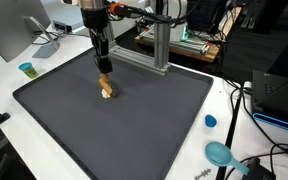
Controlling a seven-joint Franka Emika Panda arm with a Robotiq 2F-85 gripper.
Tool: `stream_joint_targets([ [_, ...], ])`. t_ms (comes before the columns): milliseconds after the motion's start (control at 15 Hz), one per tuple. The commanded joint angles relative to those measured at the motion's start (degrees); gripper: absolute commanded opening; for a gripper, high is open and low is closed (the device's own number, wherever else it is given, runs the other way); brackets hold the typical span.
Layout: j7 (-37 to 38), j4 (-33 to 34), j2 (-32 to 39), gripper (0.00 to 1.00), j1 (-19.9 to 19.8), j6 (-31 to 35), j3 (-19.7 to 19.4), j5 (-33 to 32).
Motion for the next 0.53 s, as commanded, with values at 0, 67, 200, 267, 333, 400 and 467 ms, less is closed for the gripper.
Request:
stream_joint_targets([
  [0, 3.76, 2.44, 3.07, 0.21, 1.59, 3.41, -1.88, -1.73],
  [67, 4.20, 2.75, 3.30, 0.21, 1.75, 3.62, -2.15, -1.83],
  [200, 5.28, 3.41, 4.14, 0.21, 2.18, 3.90, -2.80, -2.41],
  [267, 5.55, 3.76, 4.58, 0.21, 2.41, 3.84, -3.09, -2.54],
  [333, 5.61, 4.12, 5.07, 0.21, 2.62, 3.72, -3.32, -2.62],
  [400, 5.73, 4.47, 5.50, 0.21, 2.84, 3.48, -3.55, -2.70],
  [467, 5.90, 4.80, 5.93, 0.21, 3.05, 3.59, -3.79, -2.79],
])
